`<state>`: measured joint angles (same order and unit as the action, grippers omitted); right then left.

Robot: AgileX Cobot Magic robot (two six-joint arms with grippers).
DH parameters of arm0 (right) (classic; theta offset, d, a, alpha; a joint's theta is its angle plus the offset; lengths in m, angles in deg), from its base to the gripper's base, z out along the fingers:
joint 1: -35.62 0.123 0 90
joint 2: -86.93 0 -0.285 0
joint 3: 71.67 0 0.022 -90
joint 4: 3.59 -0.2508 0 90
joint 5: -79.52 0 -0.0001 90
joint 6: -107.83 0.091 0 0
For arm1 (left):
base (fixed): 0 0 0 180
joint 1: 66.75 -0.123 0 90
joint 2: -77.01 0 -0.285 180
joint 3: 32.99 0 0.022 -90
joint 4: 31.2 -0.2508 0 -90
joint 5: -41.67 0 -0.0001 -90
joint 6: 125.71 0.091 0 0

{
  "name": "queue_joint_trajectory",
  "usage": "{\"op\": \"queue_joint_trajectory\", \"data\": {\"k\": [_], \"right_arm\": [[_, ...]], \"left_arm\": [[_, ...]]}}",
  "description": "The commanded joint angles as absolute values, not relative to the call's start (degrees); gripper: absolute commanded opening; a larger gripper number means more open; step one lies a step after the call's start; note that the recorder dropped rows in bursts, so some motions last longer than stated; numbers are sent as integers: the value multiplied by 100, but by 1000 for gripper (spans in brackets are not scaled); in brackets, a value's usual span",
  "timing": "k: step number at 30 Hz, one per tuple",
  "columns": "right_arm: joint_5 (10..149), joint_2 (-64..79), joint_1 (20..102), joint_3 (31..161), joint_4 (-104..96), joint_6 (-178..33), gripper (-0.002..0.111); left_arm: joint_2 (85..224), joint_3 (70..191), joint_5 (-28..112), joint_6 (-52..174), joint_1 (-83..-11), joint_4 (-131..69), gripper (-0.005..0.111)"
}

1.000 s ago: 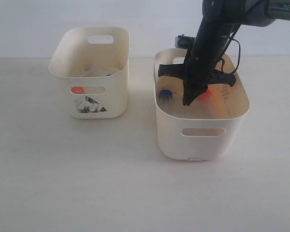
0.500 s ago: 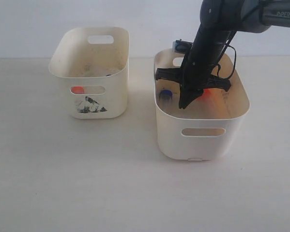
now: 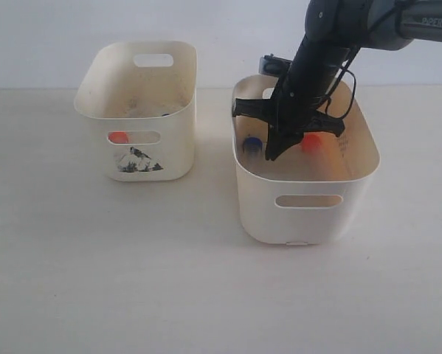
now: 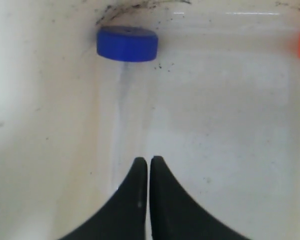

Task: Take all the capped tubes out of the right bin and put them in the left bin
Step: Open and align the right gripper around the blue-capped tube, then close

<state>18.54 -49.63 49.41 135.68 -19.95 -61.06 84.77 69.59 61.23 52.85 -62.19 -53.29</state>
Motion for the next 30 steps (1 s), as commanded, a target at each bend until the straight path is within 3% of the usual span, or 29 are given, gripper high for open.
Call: {"op": "queue_joint_trajectory", "data": {"k": [1,14,16,18,19,30], "right_arm": [[1924,-4948,4927,13577,-1930,-6229,1],[2080,-5175,4927,13577,-1982,-6229,3],[2080,-5131,4927,13577,-1982,-6229,20],[2120,-5131,4927,13577,-1982,-6229,53],[2120,-5131,4927,13577,-1982,-6217,60],[2530,-5131,4927,13577,-2646,-6137,63]], "left_arm": [[8480,6980,6093,5231,-6189,-5313,4],[8480,6980,6093,5231,-6189,-5313,4],[8480,6980,6093,5231,-6189,-5313,4],[8480,6980,6093,5231,-6189,-5313,4],[8480,6980,6093,5231,-6189,-5313,4],[8480,6980,6093,5231,-6189,-5313,4]]}}
